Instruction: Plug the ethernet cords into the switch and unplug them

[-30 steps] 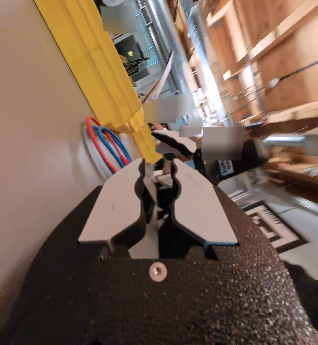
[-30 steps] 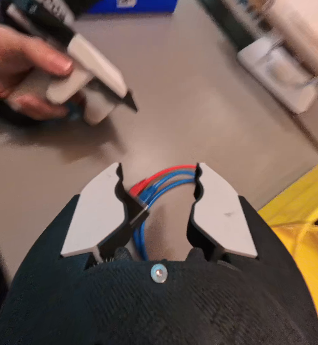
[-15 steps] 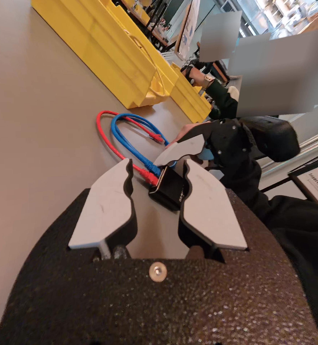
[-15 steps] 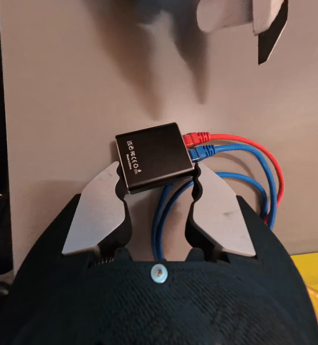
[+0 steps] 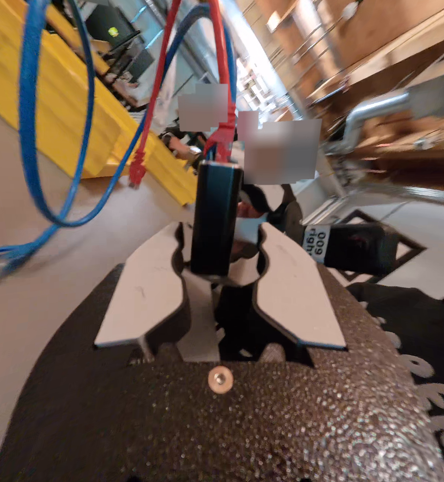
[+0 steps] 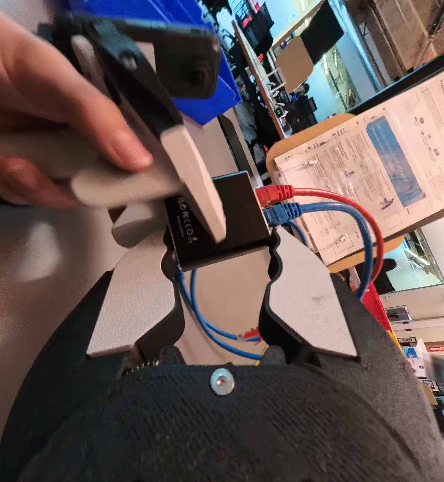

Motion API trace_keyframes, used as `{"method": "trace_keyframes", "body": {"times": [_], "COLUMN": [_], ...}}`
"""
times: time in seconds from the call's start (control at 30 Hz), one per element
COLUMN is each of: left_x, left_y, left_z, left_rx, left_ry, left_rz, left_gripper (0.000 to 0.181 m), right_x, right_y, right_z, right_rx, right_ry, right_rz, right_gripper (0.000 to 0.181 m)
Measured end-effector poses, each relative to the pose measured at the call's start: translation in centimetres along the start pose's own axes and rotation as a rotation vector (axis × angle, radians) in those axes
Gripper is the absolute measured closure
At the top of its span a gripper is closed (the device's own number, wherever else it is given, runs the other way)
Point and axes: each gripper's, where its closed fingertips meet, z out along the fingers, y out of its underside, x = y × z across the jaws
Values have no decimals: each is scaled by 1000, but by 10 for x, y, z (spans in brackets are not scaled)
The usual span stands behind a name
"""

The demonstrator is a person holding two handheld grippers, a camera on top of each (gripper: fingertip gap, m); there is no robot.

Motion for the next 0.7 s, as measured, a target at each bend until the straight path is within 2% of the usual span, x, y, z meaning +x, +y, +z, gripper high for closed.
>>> {"method": "trace_keyframes", "body": {"times": [0.03,0.07,0.1,0.17,0.27,0.4,0.47,0.57,0.7], "left_x": [2,4,5,-3,-2,11,19,20,15], "left_y": [-1,-2,2,7,6,11,14,22,19], "left_z": [-1,-4,-5,-9,-20,-30,-31,-30,-30], "left_rx": [16,26,-1,-80,-162,-291,-327,-368,-349], "left_ry": [24,54,67,-9,-57,-72,-44,-28,-59], "left_rz": [-16,1,26,80,142,336,366,381,415], "left_gripper": [147,155,155,156,156,155,155,156,156], "right_x": [-1,-3,-6,-3,-7,-8,-14,-25,-20], "right_y": [-6,-7,-5,1,-1,-24,-34,-40,-38], "right_z": [-1,-2,-3,-7,-17,-26,-31,-33,-28], "right_rx": [17,20,10,11,100,316,397,414,454], "right_ry": [5,-18,-62,-114,-317,-577,-687,-776,-794], "right_rz": [10,2,-12,66,391,858,935,957,1062], "right_gripper": [111,111,111,87,81,113,131,157,158]}}
